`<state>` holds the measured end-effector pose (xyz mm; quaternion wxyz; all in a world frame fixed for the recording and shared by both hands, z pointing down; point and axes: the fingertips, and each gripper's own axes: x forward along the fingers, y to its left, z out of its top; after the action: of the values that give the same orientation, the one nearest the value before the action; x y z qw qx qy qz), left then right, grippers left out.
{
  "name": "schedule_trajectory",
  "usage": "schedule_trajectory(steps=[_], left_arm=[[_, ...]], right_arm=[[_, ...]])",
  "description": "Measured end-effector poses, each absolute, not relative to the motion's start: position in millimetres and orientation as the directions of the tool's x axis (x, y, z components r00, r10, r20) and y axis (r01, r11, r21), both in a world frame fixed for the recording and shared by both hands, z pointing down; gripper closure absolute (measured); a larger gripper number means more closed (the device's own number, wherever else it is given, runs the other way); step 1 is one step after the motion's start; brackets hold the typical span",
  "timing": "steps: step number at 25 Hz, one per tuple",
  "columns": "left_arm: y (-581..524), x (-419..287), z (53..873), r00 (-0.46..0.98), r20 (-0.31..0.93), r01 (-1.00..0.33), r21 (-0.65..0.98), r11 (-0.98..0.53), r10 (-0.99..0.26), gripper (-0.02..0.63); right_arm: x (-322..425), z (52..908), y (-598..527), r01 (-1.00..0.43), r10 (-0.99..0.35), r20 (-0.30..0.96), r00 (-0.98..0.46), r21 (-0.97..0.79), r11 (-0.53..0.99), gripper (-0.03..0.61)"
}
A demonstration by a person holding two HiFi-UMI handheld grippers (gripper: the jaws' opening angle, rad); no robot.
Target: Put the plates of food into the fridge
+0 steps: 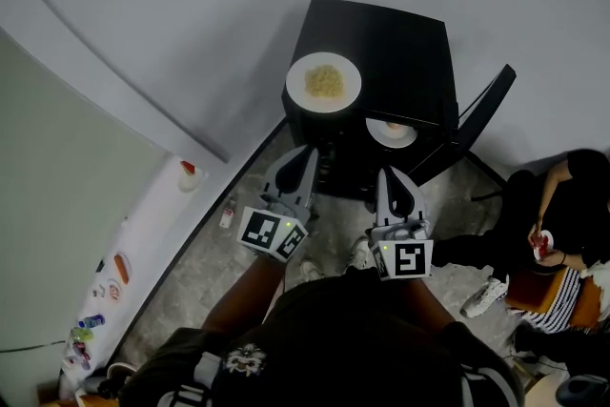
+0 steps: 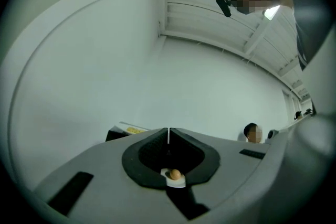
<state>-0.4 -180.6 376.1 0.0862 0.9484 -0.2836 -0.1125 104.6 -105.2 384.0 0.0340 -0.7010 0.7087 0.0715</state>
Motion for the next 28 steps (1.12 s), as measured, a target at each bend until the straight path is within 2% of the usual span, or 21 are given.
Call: schedule_trajectory(steps=[3, 8, 11, 13, 16, 20, 28], left_arm=[[-188.9, 5.8, 375.5, 0.805, -0.179, -0.484, 0.354, -0.801, -0.566, 0.591], [-210.4, 9.3, 387.5, 0.781, -0.164, -0.377, 0.646, -0.664, -0.603, 0.586], [-221.1, 9.0, 396.1, 0.773, -0.153, -0.250, 0.819, -0.517, -0.615, 0.519], [-225.9, 10.5, 399.3, 0.757, -0.161, -0.138, 0.908, -0.396, -0.633, 0.506], [-233.6, 13.4, 390.6, 0.735, -0.227, 0.013, 0.947, -0.322, -0.639, 0.491], [-246.1, 17.3, 399.5, 0.718, -0.214, 0.111, 0.975, -0.194, -0.663, 0.465], [-266.7, 23.7, 398.0, 0.699, -0.189, 0.152, 0.982, -0.114, -0.690, 0.465]], right_arm=[[109.8, 385.2, -109.5, -0.999, -0.989, -0.146, -0.024, 0.041, 0.018, 0.554], [112.3, 393.3, -114.5, -0.998, -0.990, -0.127, -0.060, 0.032, 0.056, 0.554], [111.5, 396.4, -118.1, -0.997, -0.990, -0.118, -0.077, 0.014, 0.076, 0.554], [111.4, 395.7, -120.3, -0.996, -0.989, -0.116, -0.094, 0.014, 0.093, 0.554], [109.6, 398.9, -122.9, -0.993, -0.987, -0.105, -0.119, 0.020, 0.118, 0.554], [108.1, 397.5, -127.2, -0.991, -0.986, -0.104, -0.131, 0.013, 0.131, 0.554], [111.9, 400.8, -125.7, -0.990, -0.984, -0.113, -0.139, 0.000, 0.140, 0.554]])
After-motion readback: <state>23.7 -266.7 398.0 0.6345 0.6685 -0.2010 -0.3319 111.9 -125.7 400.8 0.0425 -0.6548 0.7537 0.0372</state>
